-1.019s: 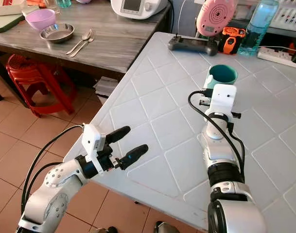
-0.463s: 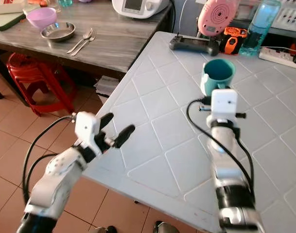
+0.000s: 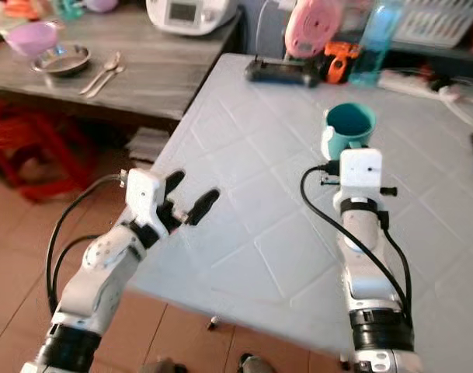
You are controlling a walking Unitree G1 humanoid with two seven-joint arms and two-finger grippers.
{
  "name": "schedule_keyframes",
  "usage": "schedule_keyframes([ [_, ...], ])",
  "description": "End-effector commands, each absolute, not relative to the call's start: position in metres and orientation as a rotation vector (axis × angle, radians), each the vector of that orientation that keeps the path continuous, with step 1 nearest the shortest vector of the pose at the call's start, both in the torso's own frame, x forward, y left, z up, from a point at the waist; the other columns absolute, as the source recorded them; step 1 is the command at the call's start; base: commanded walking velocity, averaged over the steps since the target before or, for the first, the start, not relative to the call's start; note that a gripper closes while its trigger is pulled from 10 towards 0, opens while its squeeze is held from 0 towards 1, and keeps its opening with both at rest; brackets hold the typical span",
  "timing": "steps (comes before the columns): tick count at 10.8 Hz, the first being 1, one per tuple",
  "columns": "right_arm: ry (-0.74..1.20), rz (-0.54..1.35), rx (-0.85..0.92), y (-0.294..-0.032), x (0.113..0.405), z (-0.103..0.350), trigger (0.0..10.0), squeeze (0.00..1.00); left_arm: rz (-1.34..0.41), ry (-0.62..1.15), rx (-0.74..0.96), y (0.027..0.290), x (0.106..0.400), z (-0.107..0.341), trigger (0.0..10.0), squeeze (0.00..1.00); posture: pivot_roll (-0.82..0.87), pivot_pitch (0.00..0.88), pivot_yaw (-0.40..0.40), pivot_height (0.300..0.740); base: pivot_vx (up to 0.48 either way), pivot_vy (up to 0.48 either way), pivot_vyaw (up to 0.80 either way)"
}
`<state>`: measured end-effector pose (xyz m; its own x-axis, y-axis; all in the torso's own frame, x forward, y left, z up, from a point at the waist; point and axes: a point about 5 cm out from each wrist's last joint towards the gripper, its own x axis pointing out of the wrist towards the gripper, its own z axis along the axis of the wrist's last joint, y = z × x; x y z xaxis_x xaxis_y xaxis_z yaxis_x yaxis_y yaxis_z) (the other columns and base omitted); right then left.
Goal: Setting the table
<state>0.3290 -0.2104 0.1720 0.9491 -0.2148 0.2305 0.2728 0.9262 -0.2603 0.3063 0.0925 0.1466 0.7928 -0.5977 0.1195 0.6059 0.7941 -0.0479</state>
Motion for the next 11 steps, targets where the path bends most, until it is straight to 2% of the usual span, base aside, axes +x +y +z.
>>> schedule_keyframes([
  [1,-0.220,-0.225,-0.294,-0.2000,0.3279,0.1764,10.0,0.00,-0.618,-0.091,-0.075,0.1003,0.3072,0.1427,10.0,0.00,-0.03,0.107,0.008,0.740,0.000,0.371,-0.49],
  [11,-0.191,-0.235,-0.286,-0.1969,0.3229,0.1720,10.0,0.00,-0.635,-0.095,-0.065,0.0986,0.3081,0.1383,10.0,0.00,-0.04,0.112,0.015,0.740,0.000,0.432,-0.49],
])
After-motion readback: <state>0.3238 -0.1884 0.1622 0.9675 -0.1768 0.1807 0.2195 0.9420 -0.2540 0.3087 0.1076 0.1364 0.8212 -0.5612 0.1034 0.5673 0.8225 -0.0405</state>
